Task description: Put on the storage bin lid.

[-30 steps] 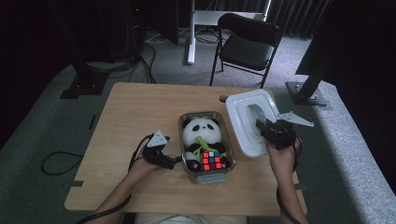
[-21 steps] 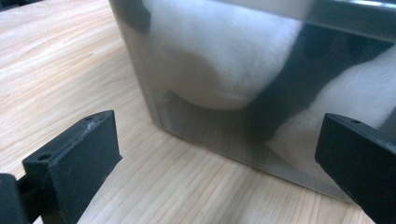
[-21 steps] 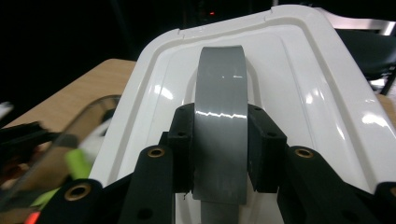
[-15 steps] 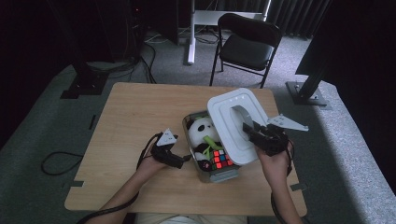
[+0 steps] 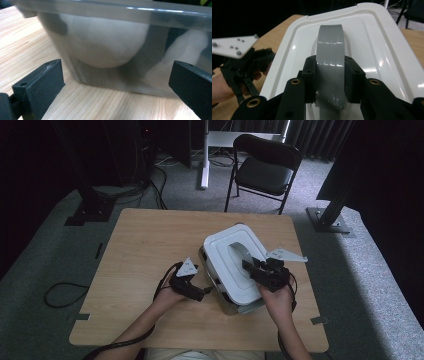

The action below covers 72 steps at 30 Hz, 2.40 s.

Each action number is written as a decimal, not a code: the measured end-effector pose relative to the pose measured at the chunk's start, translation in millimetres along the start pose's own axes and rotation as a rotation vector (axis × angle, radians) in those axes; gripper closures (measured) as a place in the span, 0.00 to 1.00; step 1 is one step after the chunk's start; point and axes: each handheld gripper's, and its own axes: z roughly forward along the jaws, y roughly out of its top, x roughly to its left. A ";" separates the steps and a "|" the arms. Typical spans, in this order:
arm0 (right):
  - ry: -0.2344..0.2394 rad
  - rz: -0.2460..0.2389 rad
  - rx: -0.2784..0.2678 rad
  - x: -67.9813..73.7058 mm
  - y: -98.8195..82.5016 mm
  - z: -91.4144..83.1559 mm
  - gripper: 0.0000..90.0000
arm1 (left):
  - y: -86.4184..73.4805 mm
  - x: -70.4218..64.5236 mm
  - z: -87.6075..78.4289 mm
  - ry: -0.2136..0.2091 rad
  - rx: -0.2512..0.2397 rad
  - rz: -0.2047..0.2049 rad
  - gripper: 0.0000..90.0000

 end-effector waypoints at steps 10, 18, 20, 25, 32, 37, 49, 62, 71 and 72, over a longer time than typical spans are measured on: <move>0.005 -0.001 0.048 7.5 -6.1 18.8 0.74 | -10.8 6.5 -12.0 0.026 -0.001 -0.031 0.01; -0.003 0.010 0.060 9.1 -9.4 26.6 0.74 | -18.1 7.3 -15.2 0.033 0.003 -0.046 0.01; -0.003 0.007 0.056 10.6 -12.2 27.2 0.74 | -18.8 7.7 -15.9 0.034 0.007 -0.045 0.01; -0.002 -0.002 0.061 11.7 -13.9 28.2 0.74 | -19.4 8.0 -17.5 0.036 0.006 -0.043 0.01; -0.007 0.005 0.071 12.4 -24.0 28.5 0.73 | -18.6 7.4 -17.0 0.035 0.001 -0.047 0.01; -0.056 -0.042 0.083 19.9 -23.6 31.7 0.73 | -18.5 7.9 -17.0 0.034 0.002 -0.051 0.01; -0.054 -0.041 0.103 16.9 -17.9 34.5 0.72 | -16.8 9.7 -16.6 0.040 0.001 -0.058 0.01; -0.023 -0.048 0.110 17.4 -8.6 25.6 0.55 | -15.7 11.8 -18.1 0.048 -0.005 -0.062 0.01; -0.031 -0.058 -0.003 12.5 1.2 -3.4 0.38 | -14.9 12.6 -17.9 0.053 -0.005 -0.064 0.01; -0.047 -0.055 -0.007 10.2 2.8 -5.5 0.34 | -14.7 12.7 -18.0 0.054 -0.004 -0.065 0.01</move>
